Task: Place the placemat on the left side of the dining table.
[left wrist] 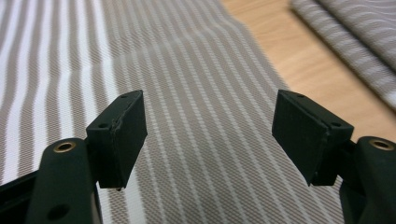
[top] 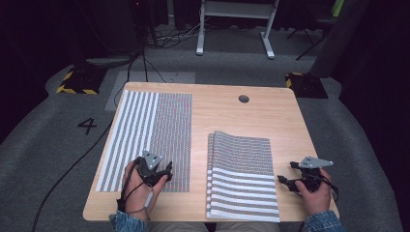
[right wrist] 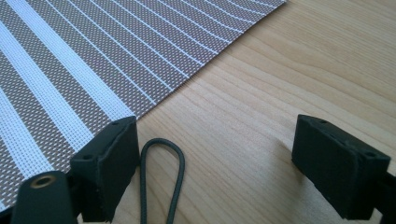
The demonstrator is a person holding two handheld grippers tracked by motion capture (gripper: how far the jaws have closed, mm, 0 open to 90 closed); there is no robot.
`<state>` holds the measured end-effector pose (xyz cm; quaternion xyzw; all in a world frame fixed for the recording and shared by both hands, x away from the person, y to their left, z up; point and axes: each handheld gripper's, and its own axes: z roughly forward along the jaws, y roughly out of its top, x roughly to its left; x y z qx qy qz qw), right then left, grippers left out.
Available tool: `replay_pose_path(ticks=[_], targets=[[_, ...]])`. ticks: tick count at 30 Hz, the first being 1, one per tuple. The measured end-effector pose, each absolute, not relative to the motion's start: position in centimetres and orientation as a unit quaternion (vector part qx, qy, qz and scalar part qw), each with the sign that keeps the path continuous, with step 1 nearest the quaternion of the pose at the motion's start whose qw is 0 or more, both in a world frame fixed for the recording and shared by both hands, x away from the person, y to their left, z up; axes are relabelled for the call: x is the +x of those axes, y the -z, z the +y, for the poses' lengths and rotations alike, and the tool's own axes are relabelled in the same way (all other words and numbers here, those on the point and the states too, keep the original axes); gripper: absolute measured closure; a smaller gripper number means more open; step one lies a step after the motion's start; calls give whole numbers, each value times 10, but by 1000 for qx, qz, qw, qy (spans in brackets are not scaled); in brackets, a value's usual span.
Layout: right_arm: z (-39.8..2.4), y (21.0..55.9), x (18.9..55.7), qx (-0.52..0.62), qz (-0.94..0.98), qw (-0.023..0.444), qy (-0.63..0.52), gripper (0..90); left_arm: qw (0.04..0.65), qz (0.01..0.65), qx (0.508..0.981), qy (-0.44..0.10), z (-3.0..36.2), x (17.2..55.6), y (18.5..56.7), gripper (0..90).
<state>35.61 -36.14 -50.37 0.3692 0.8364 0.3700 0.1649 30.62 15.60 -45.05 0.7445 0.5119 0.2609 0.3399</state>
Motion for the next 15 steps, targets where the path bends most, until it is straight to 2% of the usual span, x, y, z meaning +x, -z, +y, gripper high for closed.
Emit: replay_pose_path(ticks=[15], targets=[[-362,504,356,367,837,164,-370,151,365,398,823,-176,133,268,444,265]])
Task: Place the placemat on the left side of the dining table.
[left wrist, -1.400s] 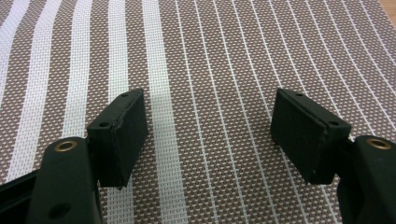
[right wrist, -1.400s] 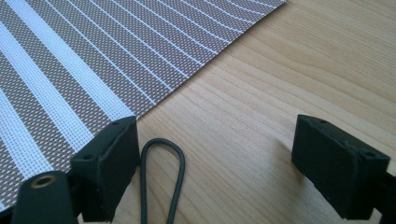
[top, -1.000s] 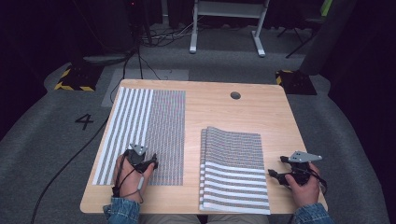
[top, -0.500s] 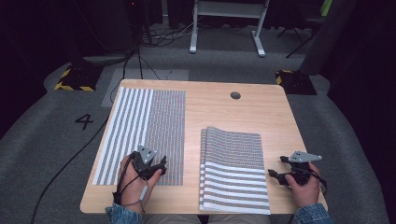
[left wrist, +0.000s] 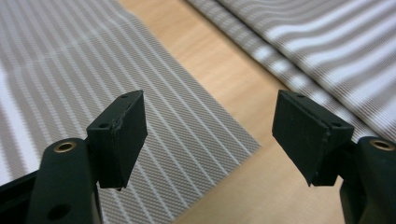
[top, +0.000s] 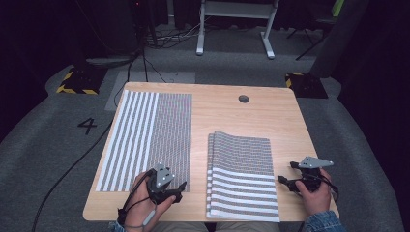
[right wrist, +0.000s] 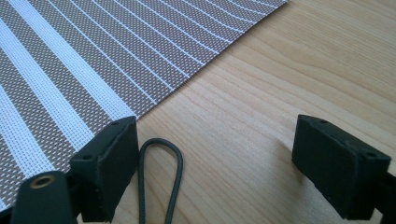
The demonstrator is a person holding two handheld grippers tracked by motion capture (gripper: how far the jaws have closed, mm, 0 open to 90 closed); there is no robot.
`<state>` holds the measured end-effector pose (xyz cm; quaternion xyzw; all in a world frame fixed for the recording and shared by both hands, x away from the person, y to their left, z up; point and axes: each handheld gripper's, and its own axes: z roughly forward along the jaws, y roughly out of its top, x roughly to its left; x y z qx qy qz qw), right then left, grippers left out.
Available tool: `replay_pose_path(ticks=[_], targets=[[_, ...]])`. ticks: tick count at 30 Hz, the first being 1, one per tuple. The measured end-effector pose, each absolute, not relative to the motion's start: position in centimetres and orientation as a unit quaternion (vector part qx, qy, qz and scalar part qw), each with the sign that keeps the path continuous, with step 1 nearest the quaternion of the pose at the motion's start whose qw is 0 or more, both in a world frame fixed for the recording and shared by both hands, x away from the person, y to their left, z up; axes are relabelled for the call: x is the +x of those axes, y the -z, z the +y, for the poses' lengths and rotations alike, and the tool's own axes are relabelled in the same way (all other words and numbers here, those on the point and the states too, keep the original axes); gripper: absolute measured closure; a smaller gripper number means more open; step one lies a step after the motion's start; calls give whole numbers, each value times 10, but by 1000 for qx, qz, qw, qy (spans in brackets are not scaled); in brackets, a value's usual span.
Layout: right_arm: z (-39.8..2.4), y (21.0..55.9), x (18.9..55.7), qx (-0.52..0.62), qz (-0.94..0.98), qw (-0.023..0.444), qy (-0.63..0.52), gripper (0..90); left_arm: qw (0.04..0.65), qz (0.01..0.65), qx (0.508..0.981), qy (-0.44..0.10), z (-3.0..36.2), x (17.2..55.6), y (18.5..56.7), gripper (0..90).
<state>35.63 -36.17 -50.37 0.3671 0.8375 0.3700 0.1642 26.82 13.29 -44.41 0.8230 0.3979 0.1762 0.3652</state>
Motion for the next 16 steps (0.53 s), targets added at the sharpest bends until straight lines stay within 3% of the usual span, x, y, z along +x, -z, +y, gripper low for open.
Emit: replay_pose_path(ticks=[9,16], targets=[[-362,504,356,367,837,164,-370,151,349,319,873,-120,116,262,470,258],[-362,504,356,367,837,164,-370,151,351,316,876,-96,111,259,490,257]])
